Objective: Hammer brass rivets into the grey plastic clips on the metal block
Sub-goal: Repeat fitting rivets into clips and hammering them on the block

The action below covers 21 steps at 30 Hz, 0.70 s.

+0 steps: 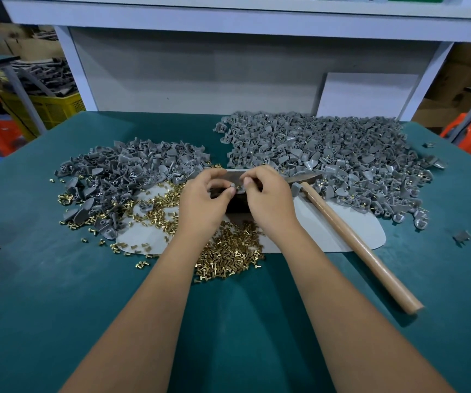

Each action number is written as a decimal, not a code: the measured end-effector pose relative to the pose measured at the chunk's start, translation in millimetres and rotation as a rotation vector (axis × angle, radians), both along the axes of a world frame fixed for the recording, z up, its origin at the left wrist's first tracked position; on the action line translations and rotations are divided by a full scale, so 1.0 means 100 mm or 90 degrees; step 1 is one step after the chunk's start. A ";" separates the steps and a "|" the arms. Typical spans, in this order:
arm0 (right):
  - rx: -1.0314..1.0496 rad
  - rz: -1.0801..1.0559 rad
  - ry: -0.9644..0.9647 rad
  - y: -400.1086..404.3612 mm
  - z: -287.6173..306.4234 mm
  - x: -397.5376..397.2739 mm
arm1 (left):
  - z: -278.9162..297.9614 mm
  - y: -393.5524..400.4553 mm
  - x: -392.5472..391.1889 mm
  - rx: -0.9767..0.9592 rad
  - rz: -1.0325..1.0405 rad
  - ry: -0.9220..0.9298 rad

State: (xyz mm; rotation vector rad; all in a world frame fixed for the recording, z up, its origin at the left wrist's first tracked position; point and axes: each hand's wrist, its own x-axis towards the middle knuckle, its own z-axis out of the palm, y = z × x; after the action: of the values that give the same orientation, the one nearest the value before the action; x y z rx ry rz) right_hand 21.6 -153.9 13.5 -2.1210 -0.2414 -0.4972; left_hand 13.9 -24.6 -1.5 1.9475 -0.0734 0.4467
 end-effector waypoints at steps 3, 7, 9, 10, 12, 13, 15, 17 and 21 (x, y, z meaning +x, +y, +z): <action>0.054 -0.009 0.026 0.00 0.02 0.00 | 0.00 0.00 0.00 -0.008 -0.003 0.003; 0.043 0.002 0.038 0.01 0.03 0.01 | 0.00 0.00 0.01 -0.017 -0.009 0.011; 0.009 0.002 0.030 0.01 0.04 0.01 | -0.01 0.00 0.03 -0.008 -0.008 0.011; -0.010 0.000 0.024 0.01 0.04 0.01 | -0.01 0.00 0.03 -0.004 -0.008 0.011; -0.037 -0.003 0.015 0.02 0.03 0.01 | -0.02 0.00 0.04 0.000 -0.007 0.012; -0.046 -0.006 0.014 0.03 0.02 0.01 | -0.02 0.00 0.05 0.002 -0.005 0.010; -0.062 -0.019 0.006 0.04 0.02 0.01 | -0.02 0.00 0.05 0.007 -0.001 0.006; -0.062 -0.030 0.002 0.05 0.03 0.01 | -0.02 -0.01 0.04 0.007 0.001 0.008; -0.048 -0.046 0.016 0.07 0.05 0.01 | -0.03 0.00 0.05 -0.007 -0.004 0.005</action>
State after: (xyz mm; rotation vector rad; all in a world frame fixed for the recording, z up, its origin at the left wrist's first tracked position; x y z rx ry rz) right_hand 22.9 -147.0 18.5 -2.2147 -0.1734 -0.5108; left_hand 19.0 -24.8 -4.4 1.9380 -0.0720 0.4333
